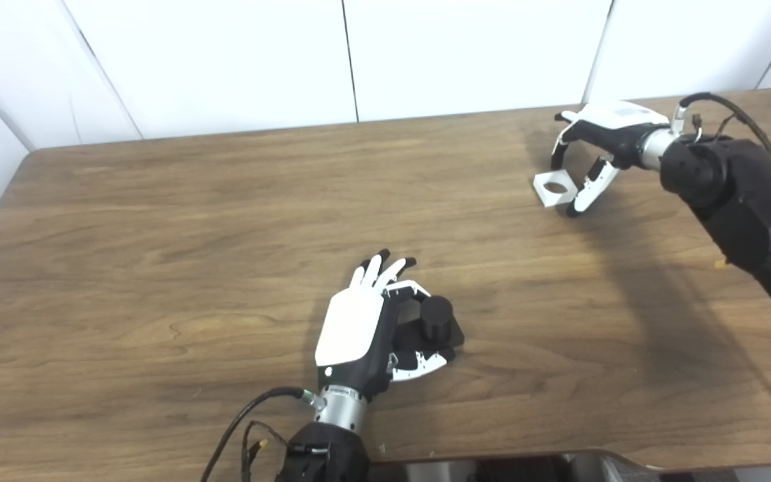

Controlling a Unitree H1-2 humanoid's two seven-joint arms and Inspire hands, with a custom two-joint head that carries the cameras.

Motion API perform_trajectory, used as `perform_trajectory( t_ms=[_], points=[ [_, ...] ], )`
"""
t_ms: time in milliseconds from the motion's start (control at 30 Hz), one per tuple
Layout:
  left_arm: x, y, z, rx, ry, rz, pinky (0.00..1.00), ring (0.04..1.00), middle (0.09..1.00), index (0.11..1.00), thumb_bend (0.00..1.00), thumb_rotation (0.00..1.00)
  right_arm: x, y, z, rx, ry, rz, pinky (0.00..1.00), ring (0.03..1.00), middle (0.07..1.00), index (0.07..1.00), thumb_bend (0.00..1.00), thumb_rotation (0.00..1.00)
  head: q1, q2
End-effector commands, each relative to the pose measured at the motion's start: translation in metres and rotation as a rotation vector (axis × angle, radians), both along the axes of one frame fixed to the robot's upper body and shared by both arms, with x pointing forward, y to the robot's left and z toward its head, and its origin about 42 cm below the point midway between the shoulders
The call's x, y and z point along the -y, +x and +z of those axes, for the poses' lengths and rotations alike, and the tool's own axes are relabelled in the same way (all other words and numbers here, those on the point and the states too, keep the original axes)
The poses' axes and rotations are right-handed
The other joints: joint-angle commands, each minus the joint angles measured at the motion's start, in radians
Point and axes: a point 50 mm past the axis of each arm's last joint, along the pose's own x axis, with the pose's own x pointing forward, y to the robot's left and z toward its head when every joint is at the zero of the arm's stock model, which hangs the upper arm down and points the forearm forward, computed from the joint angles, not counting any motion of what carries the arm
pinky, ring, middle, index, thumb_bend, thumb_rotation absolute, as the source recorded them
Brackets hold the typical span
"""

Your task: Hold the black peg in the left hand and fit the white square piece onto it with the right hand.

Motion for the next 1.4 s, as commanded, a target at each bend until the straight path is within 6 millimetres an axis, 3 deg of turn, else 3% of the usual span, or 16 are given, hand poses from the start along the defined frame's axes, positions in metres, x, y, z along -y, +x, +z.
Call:
perform_trajectory(
  t_ms=[0, 800, 1367],
  points=[
    [0.005, -0.007, -0.021, -0.105, 0.033, -0.001, 1.0, 1.0, 0.909, 0.488, 0.51, 0.07, -0.004, 0.015, 0.039, 0.085, -0.007, 0.011, 1.0, 1.0, 1.0, 0.646, 0.91, 0.22, -0.001, 0.0],
    [0.011, -0.007, -0.021, -0.102, 0.028, 0.007, 1.0, 1.0, 0.907, 0.488, 0.51, 0.07, -0.012, 0.027, 0.027, 0.088, -0.001, 0.02, 1.0, 1.0, 0.998, 0.637, 0.9, 0.2, 0.001, -0.003],
    [0.011, -0.007, -0.021, -0.103, 0.019, 0.015, 1.0, 1.0, 0.906, 0.488, 0.51, 0.07, -0.029, 0.026, 0.018, 0.08, -0.029, 0.031, 1.0, 1.0, 0.975, 0.611, 0.88, 0.2, 0.003, -0.002]
  ],
)
